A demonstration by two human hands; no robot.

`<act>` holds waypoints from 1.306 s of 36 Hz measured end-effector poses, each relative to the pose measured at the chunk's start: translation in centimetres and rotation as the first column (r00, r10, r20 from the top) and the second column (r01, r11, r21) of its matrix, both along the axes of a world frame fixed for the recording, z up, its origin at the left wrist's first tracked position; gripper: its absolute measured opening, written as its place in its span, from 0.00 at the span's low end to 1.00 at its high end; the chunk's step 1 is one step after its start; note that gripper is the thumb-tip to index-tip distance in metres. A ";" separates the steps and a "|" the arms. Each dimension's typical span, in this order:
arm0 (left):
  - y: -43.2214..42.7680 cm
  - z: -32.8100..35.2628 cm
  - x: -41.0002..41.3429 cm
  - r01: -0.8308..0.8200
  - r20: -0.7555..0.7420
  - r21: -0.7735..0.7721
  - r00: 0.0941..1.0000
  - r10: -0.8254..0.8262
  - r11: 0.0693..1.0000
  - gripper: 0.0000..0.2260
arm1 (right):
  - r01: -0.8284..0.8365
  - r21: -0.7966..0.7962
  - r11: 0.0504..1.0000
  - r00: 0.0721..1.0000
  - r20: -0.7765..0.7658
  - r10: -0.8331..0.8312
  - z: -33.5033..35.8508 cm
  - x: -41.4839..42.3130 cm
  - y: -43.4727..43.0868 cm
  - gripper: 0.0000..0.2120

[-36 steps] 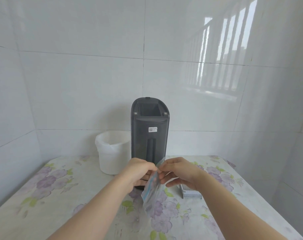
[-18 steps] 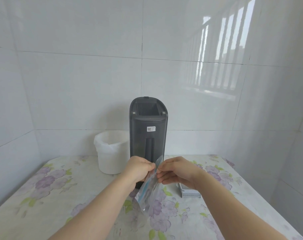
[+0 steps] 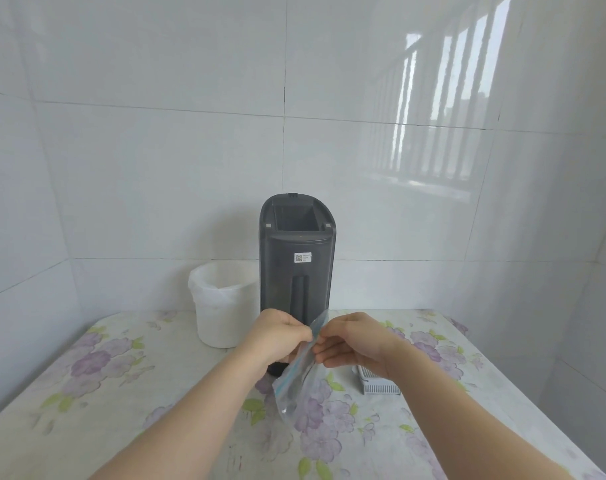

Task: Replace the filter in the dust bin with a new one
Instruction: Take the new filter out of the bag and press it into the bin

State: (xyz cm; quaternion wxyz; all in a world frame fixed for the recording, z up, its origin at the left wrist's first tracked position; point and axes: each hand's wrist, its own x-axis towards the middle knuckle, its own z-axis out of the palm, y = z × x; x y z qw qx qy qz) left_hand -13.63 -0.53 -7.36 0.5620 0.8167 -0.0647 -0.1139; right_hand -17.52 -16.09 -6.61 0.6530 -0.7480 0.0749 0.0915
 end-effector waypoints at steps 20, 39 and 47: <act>1.4 1.8 -1.4 0.113 -0.012 0.158 0.994 -0.113 0.981 0.04 | -0.110 -0.183 0.977 0.986 -0.143 0.085 1.2 -1.1 1.4 0.13; 3.8 1.1 0.3 -0.216 0.385 0.680 0.918 -0.091 0.701 0.04 | -0.118 -0.257 0.959 0.982 -0.175 0.074 1.5 -1.4 0.1 0.10; 4.4 1.2 -0.4 -0.281 0.454 0.759 0.875 -0.168 0.587 0.07 | -0.096 -0.216 0.972 0.992 -0.106 0.074 1.5 -1.2 0.2 0.10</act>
